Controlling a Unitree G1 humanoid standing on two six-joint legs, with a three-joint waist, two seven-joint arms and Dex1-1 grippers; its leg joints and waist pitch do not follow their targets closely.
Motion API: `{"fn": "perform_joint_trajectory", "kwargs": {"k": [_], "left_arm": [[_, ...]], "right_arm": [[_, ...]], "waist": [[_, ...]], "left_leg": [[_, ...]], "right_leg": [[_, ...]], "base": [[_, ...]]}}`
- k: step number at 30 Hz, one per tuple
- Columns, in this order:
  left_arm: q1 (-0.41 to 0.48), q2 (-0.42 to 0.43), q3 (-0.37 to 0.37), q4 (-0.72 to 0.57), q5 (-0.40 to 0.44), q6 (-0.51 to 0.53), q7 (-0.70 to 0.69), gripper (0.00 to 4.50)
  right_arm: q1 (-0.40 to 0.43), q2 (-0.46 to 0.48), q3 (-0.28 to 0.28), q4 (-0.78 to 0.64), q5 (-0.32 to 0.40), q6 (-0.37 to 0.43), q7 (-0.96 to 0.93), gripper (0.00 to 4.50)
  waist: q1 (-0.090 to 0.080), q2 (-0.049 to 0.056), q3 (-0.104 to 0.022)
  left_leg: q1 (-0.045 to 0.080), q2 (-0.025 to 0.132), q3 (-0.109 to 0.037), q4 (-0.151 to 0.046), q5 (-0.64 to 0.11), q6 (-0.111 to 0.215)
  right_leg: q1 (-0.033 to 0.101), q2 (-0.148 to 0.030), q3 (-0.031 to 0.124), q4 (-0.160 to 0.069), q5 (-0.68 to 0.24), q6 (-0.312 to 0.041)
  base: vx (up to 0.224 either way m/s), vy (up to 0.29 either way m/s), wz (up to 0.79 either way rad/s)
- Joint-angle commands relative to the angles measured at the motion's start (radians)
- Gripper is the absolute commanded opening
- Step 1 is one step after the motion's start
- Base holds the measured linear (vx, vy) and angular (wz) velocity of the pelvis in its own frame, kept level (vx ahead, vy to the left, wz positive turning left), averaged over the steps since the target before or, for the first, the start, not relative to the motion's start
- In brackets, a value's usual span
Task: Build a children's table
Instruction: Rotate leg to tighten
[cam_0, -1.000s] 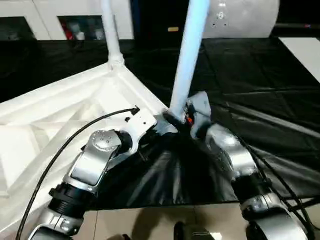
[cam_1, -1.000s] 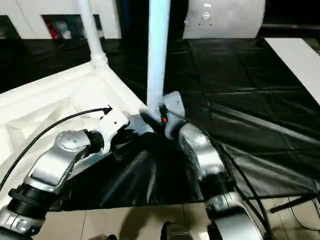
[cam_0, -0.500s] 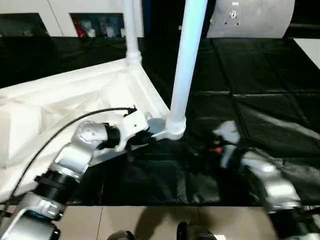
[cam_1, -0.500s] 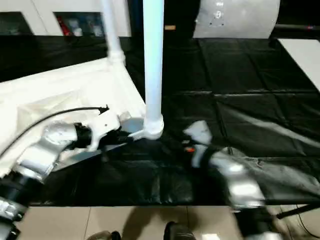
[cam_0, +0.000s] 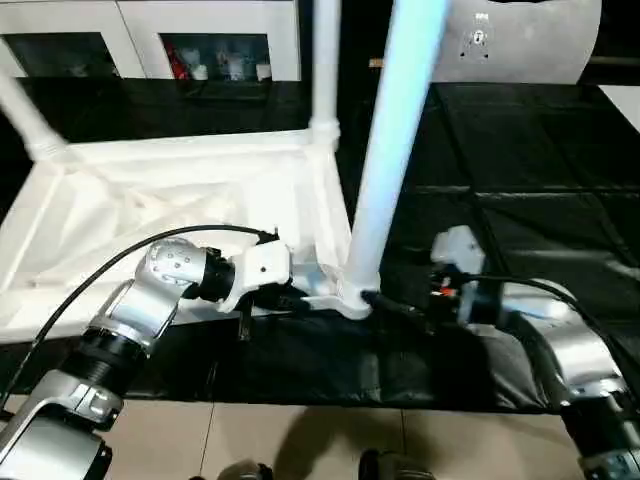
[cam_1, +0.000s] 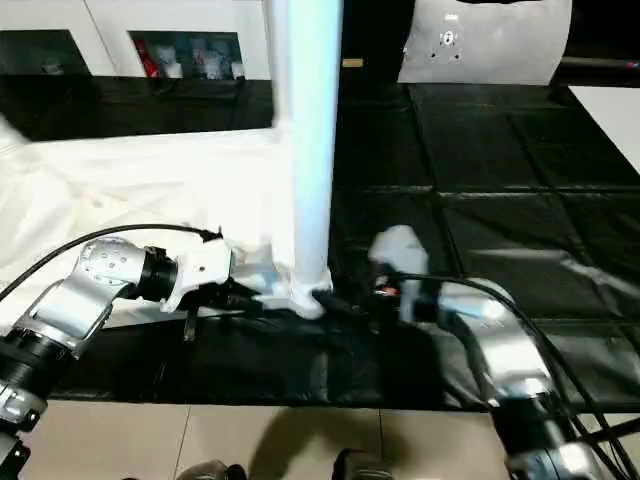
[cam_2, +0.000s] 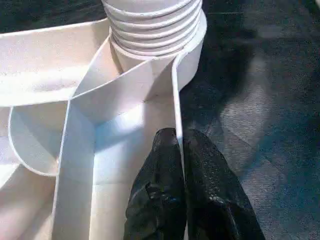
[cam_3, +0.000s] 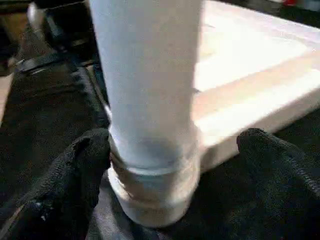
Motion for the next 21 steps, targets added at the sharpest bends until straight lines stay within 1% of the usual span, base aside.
{"fn": "perform_joint_trajectory", "kwargs": {"k": [1, 2, 3, 4, 5, 6, 7, 8, 10, 12, 14, 15, 17, 18, 20, 21], "left_arm": [[-0.002, -0.002, -0.057, 0.004, 0.029, -0.026, -0.046, 0.00], [-0.004, -0.003, -0.060, 0.008, 0.030, -0.031, -0.050, 0.00], [-0.007, -0.004, -0.063, 0.013, 0.030, -0.036, -0.053, 0.00], [-0.007, -0.004, -0.064, 0.015, 0.031, -0.040, -0.055, 0.00], [-0.008, -0.005, -0.064, 0.016, 0.032, -0.042, -0.056, 0.00], [-0.009, -0.005, -0.065, 0.019, 0.032, -0.045, -0.058, 0.00], [-0.010, -0.006, -0.065, 0.022, 0.033, -0.050, -0.061, 0.00], [-0.011, -0.007, -0.065, 0.024, 0.034, -0.051, -0.063, 0.00], [-0.012, -0.008, -0.065, 0.028, 0.034, -0.054, -0.066, 0.00], [-0.015, -0.008, -0.067, 0.035, 0.034, -0.057, -0.068, 0.00], [-0.016, -0.008, -0.068, 0.037, 0.034, -0.057, -0.069, 0.00], [-0.019, -0.008, -0.069, 0.042, 0.034, -0.059, -0.069, 0.00], [-0.019, -0.008, -0.069, 0.043, 0.034, -0.059, -0.070, 0.00], [-0.019, -0.008, -0.069, 0.044, 0.034, -0.060, -0.071, 0.00], [-0.020, -0.006, -0.068, 0.048, 0.035, -0.062, -0.072, 0.00], [-0.020, -0.007, -0.068, 0.050, 0.035, -0.063, -0.072, 0.00]], "right_arm": [[-0.008, -0.003, 0.019, 0.005, -0.007, 0.002, 0.030, 4.46], [-0.015, 0.000, 0.027, 0.012, -0.008, 0.002, 0.039, 4.46], [-0.025, 0.005, 0.033, 0.026, -0.004, 0.007, 0.049, 4.31], [-0.030, 0.008, 0.035, 0.033, -0.004, 0.006, 0.051, 4.31], [-0.032, 0.009, 0.036, 0.036, -0.005, 0.006, 0.051, 4.31], [-0.039, 0.013, 0.036, 0.046, -0.005, 0.005, 0.053, 4.17], [-0.047, 0.017, 0.037, 0.056, -0.003, 0.006, 0.060, 4.17], [-0.053, 0.018, 0.038, 0.061, 0.000, 0.008, 0.066, 3.95], [-0.056, 0.019, 0.038, 0.066, 0.002, 0.009, 0.074, 3.86], [-0.060, 0.020, 0.040, 0.072, 0.006, 0.010, 0.086, 3.68], [-0.062, 0.019, 0.041, 0.074, 0.007, 0.011, 0.090, 3.48], [-0.064, 0.019, 0.043, 0.078, 0.007, 0.013, 0.098, 3.48], [-0.064, 0.019, 0.044, 0.079, 0.006, 0.013, 0.102, 3.35], [-0.065, 0.019, 0.045, 0.080, 0.005, 0.013, 0.105, 3.14], [-0.064, 0.020, 0.048, 0.084, 0.002, 0.012, 0.112, 3.07], [-0.064, 0.021, 0.048, 0.085, 0.001, 0.011, 0.112, 2.93]], "waist": [[-0.001, 0.005, -0.082], [0.000, 0.004, -0.083], [0.003, 0.004, -0.083], [0.006, 0.003, -0.083], [0.008, 0.003, -0.084], [0.010, 0.001, -0.085], [0.012, 0.002, -0.086], [0.012, 0.002, -0.085], [0.013, 0.001, -0.083], [0.014, 0.000, -0.083], [0.013, 0.001, -0.082], [0.014, 0.000, -0.082], [0.014, -0.001, -0.083], [0.014, 0.000, -0.082], [0.014, 0.000, -0.083], [0.014, 0.000, -0.084]], "left_leg": [[-0.004, 0.055, -0.012, -0.054, 0.034, 0.153], [-0.005, 0.055, -0.012, -0.053, 0.038, 0.156], [-0.005, 0.056, -0.012, -0.053, 0.043, 0.160], [-0.005, 0.056, -0.012, -0.052, 0.041, 0.161], [-0.005, 0.057, -0.012, -0.052, 0.042, 0.161], [-0.005, 0.056, -0.011, -0.051, 0.043, 0.159], [-0.006, 0.057, -0.012, -0.050, 0.048, 0.157], [-0.007, 0.057, -0.012, -0.050, 0.049, 0.157], [-0.008, 0.056, -0.012, -0.049, 0.038, 0.154], [-0.009, 0.055, -0.012, -0.050, 0.017, 0.142], [-0.009, 0.055, -0.012, -0.050, 0.008, 0.132], [-0.009, 0.054, -0.011, -0.050, 0.005, 0.126], [-0.010, 0.054, -0.012, -0.050, 0.006, 0.125], [-0.009, 0.054, -0.012, -0.050, 0.005, 0.124], [-0.009, 0.054, -0.012, -0.049, 0.006, 0.122], [-0.010, 0.054, -0.012, -0.049, 0.016, 0.124]], "right_leg": [[0.068, -0.082, 0.055, -0.041, 0.047, -0.304], [0.069, -0.082, 0.054, -0.040, 0.055, -0.306], [0.068, -0.082, 0.053, -0.039, 0.060, -0.308], [0.068, -0.082, 0.053, -0.039, 0.053, -0.309], [0.068, -0.083, 0.053, -0.039, 0.052, -0.308], [0.067, -0.082, 0.053, -0.038, 0.051, -0.309], [0.067, -0.082, 0.053, -0.036, 0.053, -0.309], [0.067, -0.082, 0.053, -0.035, 0.054, -0.309], [0.066, -0.081, 0.052, -0.037, 0.034, -0.304], [0.067, -0.083, 0.053, -0.040, -0.003, -0.296], [0.067, -0.083, 0.053, -0.043, -0.020, -0.293], [0.068, -0.082, 0.054, -0.043, -0.027, -0.289], [0.068, -0.081, 0.054, -0.042, -0.027, -0.286], [0.067, -0.082, 0.053, -0.043, -0.029, -0.285], [0.067, -0.082, 0.053, -0.043, -0.030, -0.284], [0.067, -0.081, 0.053, -0.040, -0.016, -0.285]], "base": [[0.000, 0.000, 0.00], [0.000, 0.000, 0.00], [0.000, 0.000, 0.00], [0.000, 0.000, 0.00], [0.000, 0.000, 0.00], [0.000, 0.000, 0.00], [0.000, 0.000, 0.00], [0.000, 0.000, 0.00], [0.000, 0.000, 0.00], [0.000, 0.000, 0.00], [0.000, 0.000, 0.00], [0.000, 0.000, 0.00], [0.000, 0.000, 0.00], [0.000, 0.000, 0.00], [0.000, 0.000, 0.00], [0.000, 0.000, 0.00]]}}
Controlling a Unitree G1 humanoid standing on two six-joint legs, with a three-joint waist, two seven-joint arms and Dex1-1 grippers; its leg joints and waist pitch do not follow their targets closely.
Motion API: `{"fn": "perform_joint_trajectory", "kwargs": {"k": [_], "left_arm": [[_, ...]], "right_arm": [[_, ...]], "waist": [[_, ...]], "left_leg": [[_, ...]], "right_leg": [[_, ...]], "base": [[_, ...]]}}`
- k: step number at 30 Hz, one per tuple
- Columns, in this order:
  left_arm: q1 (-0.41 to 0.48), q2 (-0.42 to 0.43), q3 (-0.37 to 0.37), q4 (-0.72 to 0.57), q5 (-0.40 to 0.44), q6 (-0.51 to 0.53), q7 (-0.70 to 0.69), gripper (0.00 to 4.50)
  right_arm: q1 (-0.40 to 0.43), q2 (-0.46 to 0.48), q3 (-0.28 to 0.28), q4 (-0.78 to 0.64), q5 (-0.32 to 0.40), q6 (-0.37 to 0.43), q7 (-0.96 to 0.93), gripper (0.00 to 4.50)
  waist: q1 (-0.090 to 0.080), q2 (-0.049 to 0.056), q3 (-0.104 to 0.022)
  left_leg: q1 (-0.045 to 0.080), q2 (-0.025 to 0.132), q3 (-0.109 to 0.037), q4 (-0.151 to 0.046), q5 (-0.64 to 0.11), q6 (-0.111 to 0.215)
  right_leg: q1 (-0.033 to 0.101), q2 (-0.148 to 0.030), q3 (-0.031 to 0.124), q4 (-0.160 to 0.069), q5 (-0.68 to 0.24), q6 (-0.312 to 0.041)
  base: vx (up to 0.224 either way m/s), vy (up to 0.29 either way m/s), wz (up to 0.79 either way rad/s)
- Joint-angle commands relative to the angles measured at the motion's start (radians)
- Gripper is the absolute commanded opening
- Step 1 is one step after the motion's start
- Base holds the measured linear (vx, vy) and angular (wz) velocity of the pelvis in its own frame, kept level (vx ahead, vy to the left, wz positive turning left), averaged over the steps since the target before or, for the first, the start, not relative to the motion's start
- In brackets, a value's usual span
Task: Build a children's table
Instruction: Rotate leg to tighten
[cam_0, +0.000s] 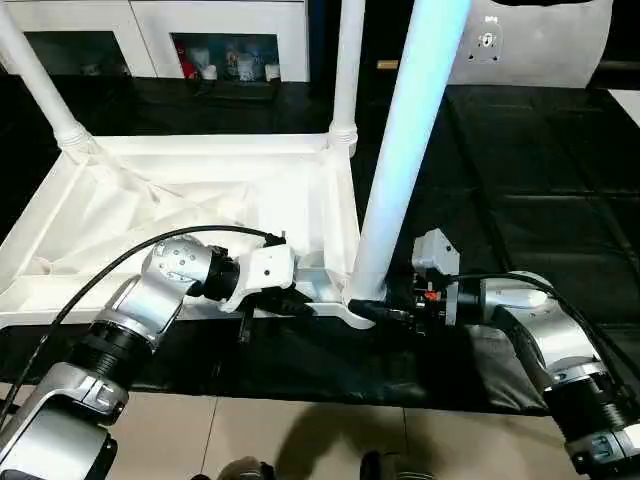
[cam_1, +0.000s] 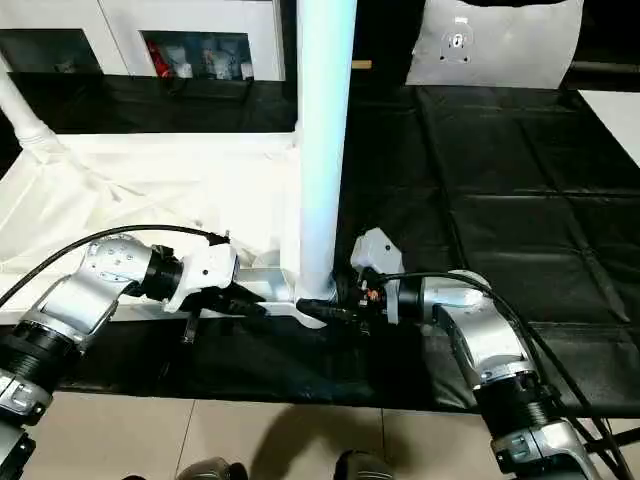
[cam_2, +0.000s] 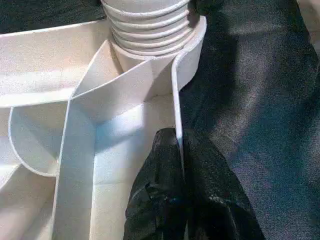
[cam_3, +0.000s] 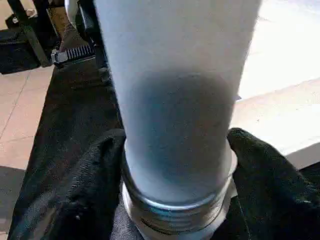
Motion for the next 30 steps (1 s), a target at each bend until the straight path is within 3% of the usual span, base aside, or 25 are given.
{"fn": "perform_joint_trajectory", "kwargs": {"k": [1, 8, 13, 15, 17, 18, 19, 20, 22, 26, 29, 30], "left_arm": [[0.001, 0.002, -0.052, 0.012, 0.034, -0.016, -0.041, 0.00], [0.008, -0.003, -0.040, 0.010, 0.021, -0.004, -0.043, 0.00], [0.026, -0.046, -0.001, -0.043, -0.004, 0.116, 0.047, 0.00], [0.033, -0.113, 0.036, -0.082, 0.000, 0.224, 0.188, 0.00], [0.035, -0.137, 0.045, -0.095, 0.001, 0.255, 0.231, 0.00], [0.037, -0.163, 0.055, -0.106, 0.003, 0.284, 0.275, 0.00], [0.038, -0.204, 0.064, -0.118, 0.012, 0.316, 0.340, 0.00], [0.038, -0.204, 0.064, -0.118, 0.012, 0.316, 0.340, 0.00], [0.037, -0.304, 0.075, -0.145, 0.041, 0.397, 0.480, 0.00], [0.021, -0.396, 0.088, -0.153, 0.069, 0.452, 0.608, 0.00], [0.018, -0.414, 0.077, -0.168, 0.087, 0.464, 0.629, 0.00], [0.019, -0.415, 0.072, -0.177, 0.091, 0.473, 0.627, 0.00]], "right_arm": [[-0.007, 0.002, 0.014, 0.004, 0.000, 0.003, 0.020, 2.84], [0.016, 0.007, 0.027, -0.009, -0.001, 0.017, 0.033, 2.75], [0.058, 0.051, 0.023, -0.014, -0.017, 0.074, -0.073, 2.74], [0.083, 0.120, 0.009, 0.004, -0.060, 0.087, -0.232, 2.74], [0.088, 0.149, -0.002, 0.011, -0.066, 0.093, -0.288, 2.74], [0.093, 0.183, -0.016, 0.017, -0.063, 0.105, -0.343, 2.73], [0.095, 0.235, -0.037, 0.028, -0.061, 0.117, -0.425, 2.73], [0.095, 0.235, -0.037, 0.028, -0.061, 0.117, -0.425, 2.73], [0.067, 0.348, -0.097, 0.085, -0.070, 0.132, -0.625, 2.73], [0.014, 0.430, -0.155, 0.151, -0.070, 0.139, -0.785, 2.73], [-0.008, 0.453, -0.174, 0.175, -0.080, 0.126, -0.832, 2.73], [-0.012, 0.456, -0.173, 0.180, -0.093, 0.111, -0.831, 3.07]], "waist": [[-0.003, 0.000, -0.085], [-0.003, -0.001, -0.086], [-0.004, 0.001, -0.085], [-0.009, 0.000, -0.078], [-0.012, 0.001, -0.069], [-0.014, 0.001, -0.067], [-0.019, -0.003, -0.065], [-0.022, 0.001, -0.066], [-0.039, 0.003, -0.070], [-0.059, 0.004, -0.077], [-0.059, 0.003, -0.082], [-0.056, 0.004, -0.086]], "left_leg": [[-0.005, 0.052, -0.011, -0.059, 0.019, 0.126], [-0.006, 0.051, -0.011, -0.058, 0.027, 0.135], [-0.005, 0.055, -0.010, -0.060, 0.022, 0.131], [-0.003, 0.053, -0.010, -0.066, -0.039, 0.101], [0.001, 0.049, -0.010, -0.071, -0.104, 0.069], [0.010, 0.044, -0.011, -0.071, -0.159, 0.044], [0.006, 0.042, -0.016, -0.077, -0.179, 0.029], [0.010, 0.044, -0.017, -0.079, -0.187, 0.025], [0.005, 0.044, -0.020, -0.080, -0.187, 0.017], [-0.001, 0.039, -0.020, -0.075, -0.173, 0.035], [-0.003, 0.037, -0.019, -0.072, -0.153, 0.054], [-0.004, 0.037, -0.017, -0.070, -0.135, 0.068]], "right_leg": [[0.071, -0.080, 0.054, -0.051, -0.009, -0.286], [0.072, -0.080, 0.053, -0.050, -0.001, -0.288], [0.070, -0.082, 0.054, -0.051, -0.007, -0.293], [0.067, -0.081, 0.052, -0.066, -0.113, -0.271], [0.063, -0.081, 0.050, -0.081, -0.241, -0.244], [0.061, -0.082, 0.049, -0.097, -0.378, -0.200], [0.065, -0.080, 0.048, -0.101, -0.450, -0.166], [0.059, -0.079, 0.049, -0.103, -0.463, -0.158], [0.060, -0.079, 0.049, -0.104, -0.440, -0.151], [0.061, -0.077, 0.046, -0.105, -0.388, -0.168], [0.062, -0.076, 0.046, -0.104, -0.341, -0.178], [0.063, -0.076, 0.047, -0.101, -0.302, -0.188]], "base": [[0.000, 0.000, 0.00], [0.000, 0.000, 0.00], [0.000, 0.000, 0.00], [0.000, 0.000, 0.00], [0.000, 0.000, 0.00], [0.000, 0.000, 0.00], [0.000, 0.000, 0.00], [0.000, 0.000, 0.00], [0.000, 0.000, 0.00], [0.000, 0.000, 0.00], [0.000, 0.000, 0.00], [0.000, 0.000, 0.00]]}}
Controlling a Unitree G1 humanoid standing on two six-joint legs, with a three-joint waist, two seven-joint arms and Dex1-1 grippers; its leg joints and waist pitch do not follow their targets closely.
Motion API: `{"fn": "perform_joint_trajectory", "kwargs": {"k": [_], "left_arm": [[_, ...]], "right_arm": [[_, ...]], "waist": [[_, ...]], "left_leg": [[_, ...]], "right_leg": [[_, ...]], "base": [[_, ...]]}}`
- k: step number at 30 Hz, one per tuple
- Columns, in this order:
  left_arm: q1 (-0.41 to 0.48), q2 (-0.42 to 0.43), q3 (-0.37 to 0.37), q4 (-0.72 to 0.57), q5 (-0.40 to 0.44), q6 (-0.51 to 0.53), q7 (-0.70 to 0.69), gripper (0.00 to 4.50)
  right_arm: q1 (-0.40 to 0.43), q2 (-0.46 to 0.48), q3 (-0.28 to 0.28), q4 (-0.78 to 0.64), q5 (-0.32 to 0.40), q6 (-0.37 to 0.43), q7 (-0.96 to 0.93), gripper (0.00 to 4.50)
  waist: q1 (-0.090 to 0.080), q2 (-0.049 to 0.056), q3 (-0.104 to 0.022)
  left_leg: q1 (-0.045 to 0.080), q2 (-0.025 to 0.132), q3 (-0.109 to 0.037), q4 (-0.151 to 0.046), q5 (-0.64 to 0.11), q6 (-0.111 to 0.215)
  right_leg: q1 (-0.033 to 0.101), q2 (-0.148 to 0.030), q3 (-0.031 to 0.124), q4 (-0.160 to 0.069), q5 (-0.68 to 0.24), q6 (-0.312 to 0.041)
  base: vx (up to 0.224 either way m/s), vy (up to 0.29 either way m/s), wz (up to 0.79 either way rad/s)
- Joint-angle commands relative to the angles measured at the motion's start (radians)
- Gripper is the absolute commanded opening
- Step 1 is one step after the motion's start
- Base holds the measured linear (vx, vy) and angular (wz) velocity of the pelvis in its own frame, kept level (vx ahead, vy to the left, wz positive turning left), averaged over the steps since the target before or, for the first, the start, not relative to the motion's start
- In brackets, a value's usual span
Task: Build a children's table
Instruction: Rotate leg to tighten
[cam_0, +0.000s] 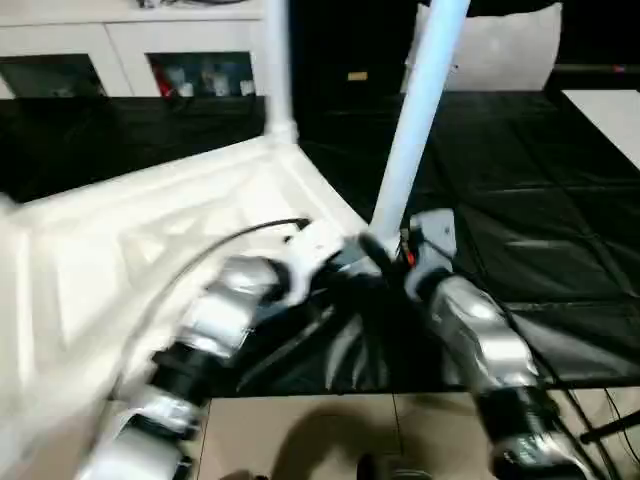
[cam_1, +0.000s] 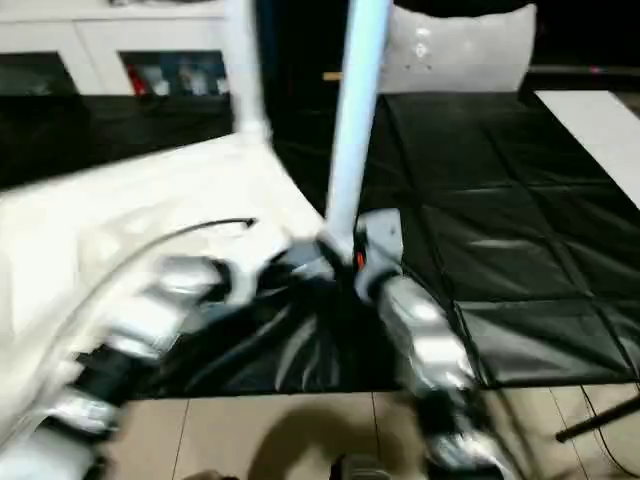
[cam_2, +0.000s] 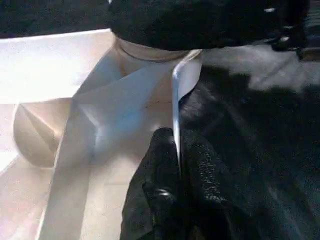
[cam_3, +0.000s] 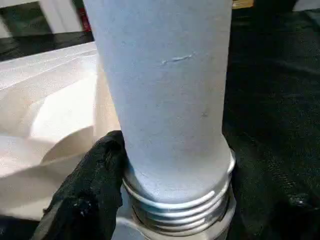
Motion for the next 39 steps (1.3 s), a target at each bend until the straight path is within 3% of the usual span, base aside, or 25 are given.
{"fn": "perform_joint_trajectory", "kwargs": {"k": [1, 4, 6, 8, 12, 16, 18, 19, 22, 26, 27, 32, 39], "left_arm": [[-0.025, -0.026, -0.032, -0.062, -0.011, -0.037, -0.008, 0.00], [-0.025, 0.017, -0.038, -0.040, 0.009, -0.073, -0.023, 0.00], [-0.021, 0.049, -0.043, -0.032, 0.013, -0.100, -0.054, 0.00], [-0.015, 0.095, -0.044, -0.012, 0.011, -0.118, -0.095, 0.00], [-0.014, 0.140, -0.048, 0.016, 0.009, -0.150, -0.144, 0.00], [-0.017, 0.207, -0.061, 0.066, -0.021, -0.247, -0.275, 0.00], [-0.023, 0.224, -0.066, 0.083, -0.027, -0.273, -0.306, 0.00], [-0.024, 0.240, -0.075, 0.096, -0.035, -0.334, -0.350, 0.00], [-0.020, 0.278, -0.103, 0.107, -0.056, -0.394, -0.472, 0.00], [-0.017, 0.293, -0.117, 0.111, -0.068, -0.428, -0.530, 0.00], [-0.018, 0.299, -0.124, 0.114, -0.071, -0.440, -0.554, 0.00], [-0.030, 0.319, -0.153, 0.131, -0.070, -0.499, -0.636, 0.00], [-0.030, 0.321, -0.156, 0.127, -0.075, -0.509, -0.663, 0.00]], "right_arm": [[0.019, 0.049, 0.051, 0.063, 0.002, 0.029, 0.029, 3.28], [0.033, 0.044, 0.041, 0.061, 0.005, 0.023, 0.043, 3.49], [0.040, 0.032, 0.043, 0.060, 0.000, 0.007, 0.056, 3.71], [0.064, -0.002, 0.040, 0.027, 0.018, -0.020, 0.108, 3.86], [0.086, -0.050, 0.037, -0.015, 0.029, -0.035, 0.169, 4.20], [0.121, -0.180, 0.042, -0.092, 0.052, -0.069, 0.356, 4.44], [0.128, -0.237, 0.069, -0.098, 0.020, -0.104, 0.410, 4.44], [0.131, -0.281, 0.091, -0.098, 0.003, -0.135, 0.465, 4.44], [0.126, -0.358, 0.107, -0.129, 0.035, -0.135, 0.611, 4.44], [0.121, -0.388, 0.122, -0.148, 0.053, -0.125, 0.687, 4.44], [0.115, -0.397, 0.131, -0.148, 0.057, -0.129, 0.715, 4.44], [0.078, -0.431, 0.186, -0.118, 0.068, -0.152, 0.845, 4.44], [0.041, -0.421, 0.206, -0.091, 0.084, -0.111, 0.924, 3.85]], "waist": [[0.004, 0.000, -0.072], [0.005, 0.002, -0.078], [0.007, 0.004, -0.084], [0.010, 0.013, -0.085], [0.010, 0.011, -0.083], [0.014, 0.010, -0.083], [0.017, 0.016, -0.086], [0.017, 0.010, -0.086], [0.020, 0.012, -0.087], [0.025, 0.010, -0.088], [0.034, 0.012, -0.088], [0.047, 0.010, -0.087], [0.058, 0.004, -0.090]], "left_leg": [[-0.015, 0.038, -0.017, -0.069, -0.130, 0.076], [-0.023, 0.040, -0.018, -0.067, -0.075, 0.099], [-0.022, 0.041, -0.017, -0.063, -0.055, 0.106], [-0.023, 0.045, -0.018, -0.062, -0.030, 0.122], [-0.023, 0.045, -0.018, -0.063, -0.059, 0.122], [-0.021, 0.046, -0.018, -0.064, -0.077, 0.114], [-0.020, 0.047, -0.018, -0.061, -0.063, 0.118], [-0.022, 0.045, -0.017, -0.061, -0.059, 0.123], [-0.023, 0.045, -0.016, -0.058, -0.052, 0.145], [-0.020, 0.049, -0.015, -0.058, -0.039, 0.160], [-0.017, 0.053, -0.015, -0.059, -0.039, 0.159], [-0.015, 0.056, -0.012, -0.060, -0.047, 0.152], [-0.019, 0.054, -0.012, -0.058, -0.013, 0.147]], "right_leg": [[0.052, -0.076, 0.049, -0.089, -0.291, -0.198], [0.060, -0.077, 0.046, -0.076, -0.194, -0.225], [0.060, -0.077, 0.046, -0.070, -0.141, -0.242], [0.060, -0.077, 0.042, -0.063, -0.075, -0.259], [0.063, -0.077, 0.040, -0.067, -0.100, -0.262], [0.066, -0.077, 0.041, -0.069, -0.125, -0.255], [0.065, -0.077, 0.041, -0.065, -0.097, -0.257], [0.067, -0.076, 0.040, -0.065, -0.087, -0.259], [0.068, -0.079, 0.041, -0.064, -0.090, -0.263], [0.064, -0.078, 0.040, -0.063, -0.082, -0.267], [0.061, -0.079, 0.040, -0.061, -0.095, -0.270], [0.059, -0.079, 0.040, -0.059, -0.105, -0.267], [0.062, -0.080, 0.040, -0.053, -0.084, -0.260]], "base": [[0.000, 0.000, 0.00], [0.000, 0.000, 0.00], [0.000, 0.000, 0.00], [0.000, 0.000, 0.00], [0.000, 0.000, 0.00], [0.000, 0.000, 0.00], [0.000, 0.000, 0.00], [0.000, 0.000, 0.00], [0.000, 0.000, 0.00], [0.000, 0.000, 0.00], [0.000, 0.000, 0.00], [0.000, 0.000, 0.00], [0.000, 0.000, 0.00]]}}
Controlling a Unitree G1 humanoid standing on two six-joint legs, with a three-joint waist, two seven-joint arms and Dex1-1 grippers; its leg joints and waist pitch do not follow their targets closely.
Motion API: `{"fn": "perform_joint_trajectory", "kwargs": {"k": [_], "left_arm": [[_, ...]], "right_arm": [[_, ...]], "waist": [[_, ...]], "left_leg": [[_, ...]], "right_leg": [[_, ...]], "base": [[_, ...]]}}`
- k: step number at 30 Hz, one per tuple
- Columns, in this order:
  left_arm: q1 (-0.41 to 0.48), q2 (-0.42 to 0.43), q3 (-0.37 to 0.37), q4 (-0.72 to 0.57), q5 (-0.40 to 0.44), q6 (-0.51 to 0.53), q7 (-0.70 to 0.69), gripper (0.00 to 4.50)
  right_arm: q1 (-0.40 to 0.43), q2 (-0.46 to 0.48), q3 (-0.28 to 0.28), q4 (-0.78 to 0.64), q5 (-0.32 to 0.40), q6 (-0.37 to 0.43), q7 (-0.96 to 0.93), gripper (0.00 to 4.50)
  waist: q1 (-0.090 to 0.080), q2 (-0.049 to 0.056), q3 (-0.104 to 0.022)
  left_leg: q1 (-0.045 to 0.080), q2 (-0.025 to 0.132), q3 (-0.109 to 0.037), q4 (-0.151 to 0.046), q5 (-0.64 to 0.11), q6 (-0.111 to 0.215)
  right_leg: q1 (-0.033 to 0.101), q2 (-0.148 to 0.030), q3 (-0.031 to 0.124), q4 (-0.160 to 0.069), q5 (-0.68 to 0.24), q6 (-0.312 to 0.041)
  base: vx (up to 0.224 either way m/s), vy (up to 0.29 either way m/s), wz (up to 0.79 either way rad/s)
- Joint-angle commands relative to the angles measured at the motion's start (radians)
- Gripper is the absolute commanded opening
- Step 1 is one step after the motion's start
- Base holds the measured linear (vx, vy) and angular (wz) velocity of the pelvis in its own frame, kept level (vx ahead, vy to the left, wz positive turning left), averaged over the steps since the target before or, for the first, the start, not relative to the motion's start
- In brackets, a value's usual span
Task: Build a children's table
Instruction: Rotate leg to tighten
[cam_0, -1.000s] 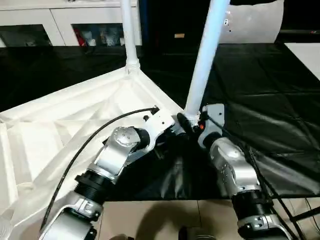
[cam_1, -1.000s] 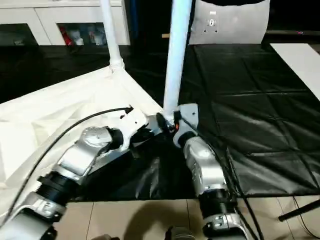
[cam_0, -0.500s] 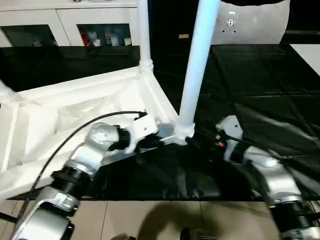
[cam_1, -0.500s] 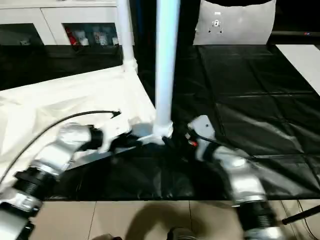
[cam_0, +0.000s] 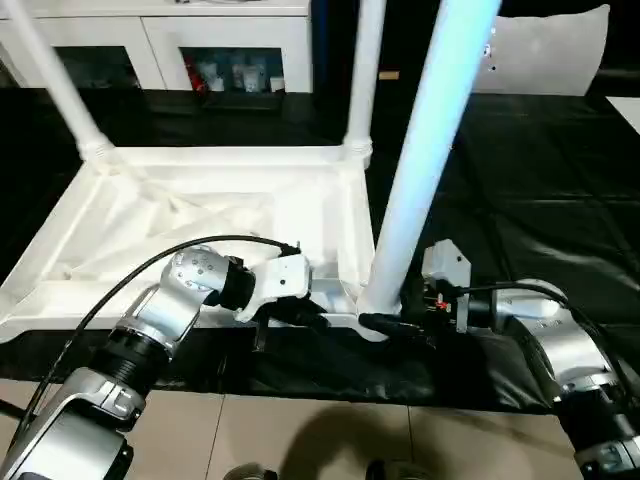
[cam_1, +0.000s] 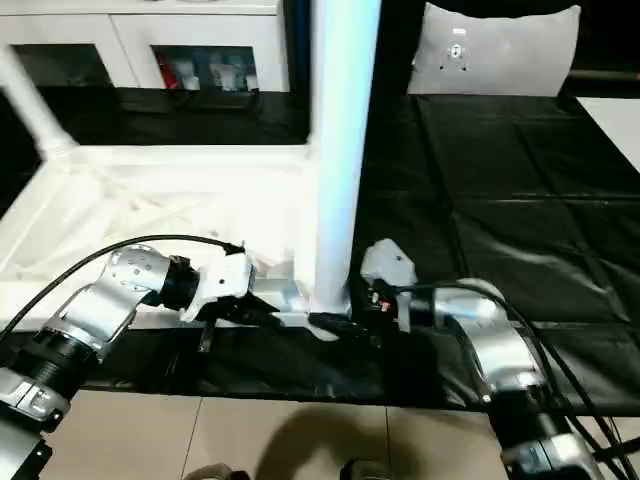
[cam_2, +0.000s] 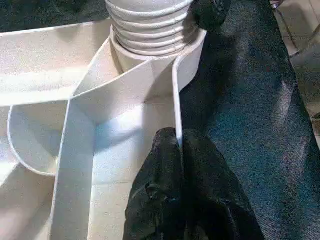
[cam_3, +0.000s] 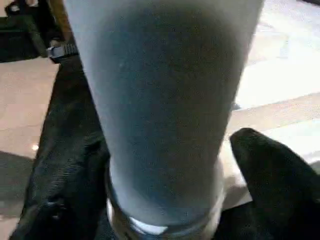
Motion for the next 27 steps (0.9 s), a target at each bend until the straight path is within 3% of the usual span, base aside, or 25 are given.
{"fn": "perform_joint_trajectory", "kwargs": {"k": [1, 13, 19, 21, 22, 24, 26, 27], "left_arm": [[0.002, 0.006, -0.039, 0.004, 0.016, -0.022, -0.046, 0.00], [0.004, 0.014, -0.039, 0.013, 0.017, -0.023, -0.061, 0.00], [0.009, 0.006, -0.032, 0.006, 0.008, -0.004, -0.052, 0.00], [0.020, -0.022, -0.003, -0.030, -0.011, 0.080, 0.007, 0.00], [0.021, -0.036, 0.009, -0.041, -0.012, 0.108, 0.042, 0.00], [0.022, -0.065, 0.025, -0.065, -0.007, 0.171, 0.111, 0.00], [0.017, -0.105, 0.041, -0.087, 0.001, 0.228, 0.191, 0.00], [0.015, -0.127, 0.049, -0.098, 0.002, 0.257, 0.227, 0.00]], "right_arm": [[-0.025, -0.004, 0.014, 0.015, 0.031, 0.018, 0.037, 3.72], [-0.034, -0.003, 0.019, 0.033, 0.033, 0.023, 0.071, 2.82], [-0.014, 0.004, 0.026, 0.008, 0.038, 0.040, 0.070, 2.72], [0.017, 0.030, 0.030, -0.030, 0.035, 0.090, 0.013, 2.72], [0.026, 0.049, 0.027, -0.037, 0.027, 0.112, -0.032, 2.72], [0.032, 0.097, 0.020, -0.027, -0.009, 0.138, -0.150, 2.72], [0.028, 0.154, 0.005, -0.007, -0.044, 0.155, -0.283, 2.72], [0.024, 0.186, -0.007, 0.001, -0.049, 0.170, -0.342, 2.72]], "waist": [[-0.004, -0.014, -0.080], [-0.003, -0.012, -0.080], [-0.003, -0.011, -0.081], [-0.002, -0.011, -0.081], [-0.002, -0.003, -0.079], [-0.008, -0.008, -0.076], [-0.018, -0.011, -0.066], [-0.020, -0.010, -0.066]], "left_leg": [[-0.007, 0.049, -0.009, -0.059, -0.018, 0.142], [-0.005, 0.048, -0.008, -0.059, -0.020, 0.137], [-0.006, 0.048, -0.008, -0.059, -0.013, 0.138], [-0.005, 0.049, -0.008, -0.059, -0.008, 0.135], [-0.005, 0.050, -0.010, -0.060, -0.006, 0.133], [-0.005, 0.048, -0.009, -0.062, -0.029, 0.121], [-0.001, 0.043, -0.009, -0.069, -0.109, 0.070], [0.001, 0.040, -0.010, -0.070, -0.123, 0.062]], "right_leg": [[0.067, -0.078, 0.051, -0.053, -0.090, -0.255], [0.065, -0.078, 0.049, -0.057, -0.127, -0.243], [0.066, -0.076, 0.049, -0.056, -0.118, -0.243], [0.066, -0.077, 0.050, -0.054, -0.109, -0.245], [0.065, -0.078, 0.050, -0.054, -0.107, -0.249], [0.063, -0.077, 0.049, -0.061, -0.142, -0.245], [0.061, -0.077, 0.047, -0.079, -0.311, -0.202], [0.060, -0.077, 0.045, -0.085, -0.352, -0.186]], "base": [[0.000, 0.000, 0.00], [0.000, 0.000, 0.00], [0.000, 0.000, 0.00], [0.000, 0.000, 0.00], [0.000, 0.000, 0.00], [0.000, 0.000, 0.00], [0.000, 0.000, 0.00], [0.000, 0.000, 0.00]]}}
